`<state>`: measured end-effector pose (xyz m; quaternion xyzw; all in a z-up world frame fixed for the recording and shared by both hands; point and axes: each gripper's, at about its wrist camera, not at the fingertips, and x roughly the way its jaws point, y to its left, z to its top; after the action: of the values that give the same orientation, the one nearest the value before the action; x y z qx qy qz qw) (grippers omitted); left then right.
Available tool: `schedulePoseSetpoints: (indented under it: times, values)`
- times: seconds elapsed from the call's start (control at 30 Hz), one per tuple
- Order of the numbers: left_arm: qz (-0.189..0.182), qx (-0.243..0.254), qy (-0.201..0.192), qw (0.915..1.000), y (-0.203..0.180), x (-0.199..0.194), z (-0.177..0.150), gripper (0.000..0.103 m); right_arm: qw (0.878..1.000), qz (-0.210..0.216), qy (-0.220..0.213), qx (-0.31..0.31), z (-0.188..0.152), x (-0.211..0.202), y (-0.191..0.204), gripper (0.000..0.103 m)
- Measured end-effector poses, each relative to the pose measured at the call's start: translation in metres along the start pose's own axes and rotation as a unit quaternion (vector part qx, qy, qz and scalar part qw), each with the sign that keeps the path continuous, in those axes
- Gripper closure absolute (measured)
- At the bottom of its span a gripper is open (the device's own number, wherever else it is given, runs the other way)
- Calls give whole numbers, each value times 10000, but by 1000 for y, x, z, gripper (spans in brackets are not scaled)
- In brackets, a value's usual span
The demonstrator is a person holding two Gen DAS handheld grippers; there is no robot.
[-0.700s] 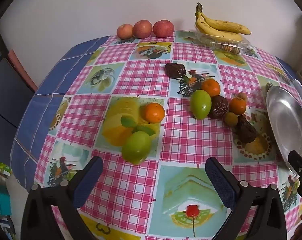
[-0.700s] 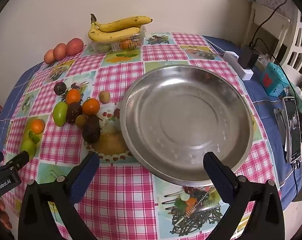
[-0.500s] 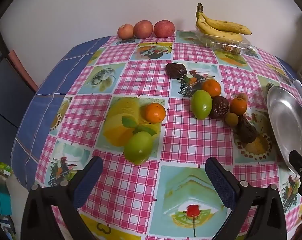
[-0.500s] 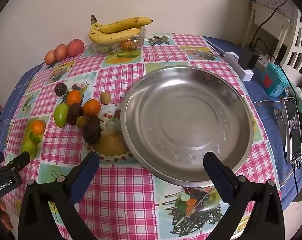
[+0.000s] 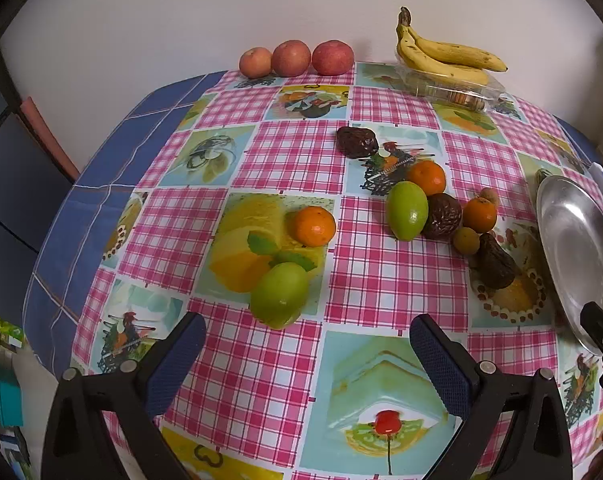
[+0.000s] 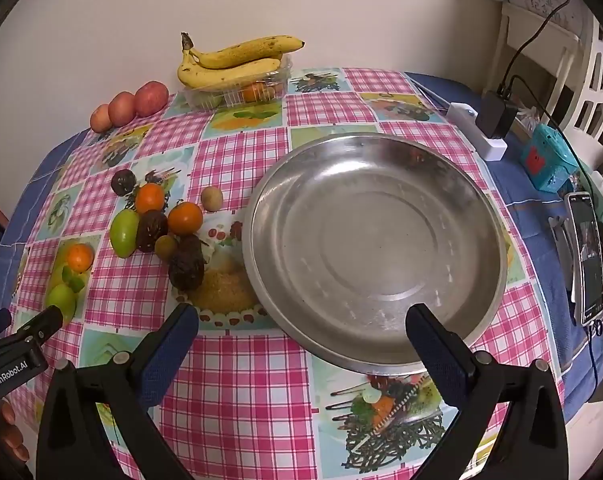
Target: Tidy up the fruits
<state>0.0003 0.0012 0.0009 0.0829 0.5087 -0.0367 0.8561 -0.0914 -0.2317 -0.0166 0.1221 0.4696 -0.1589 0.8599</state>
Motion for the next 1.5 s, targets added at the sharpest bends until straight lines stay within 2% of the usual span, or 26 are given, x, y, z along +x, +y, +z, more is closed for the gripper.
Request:
schedulePoseSetpoints:
  times: [1.5]
  values:
    - [91, 9, 31, 10000, 0, 3, -1, 0, 10000, 37, 81, 41, -1, 3, 1, 0]
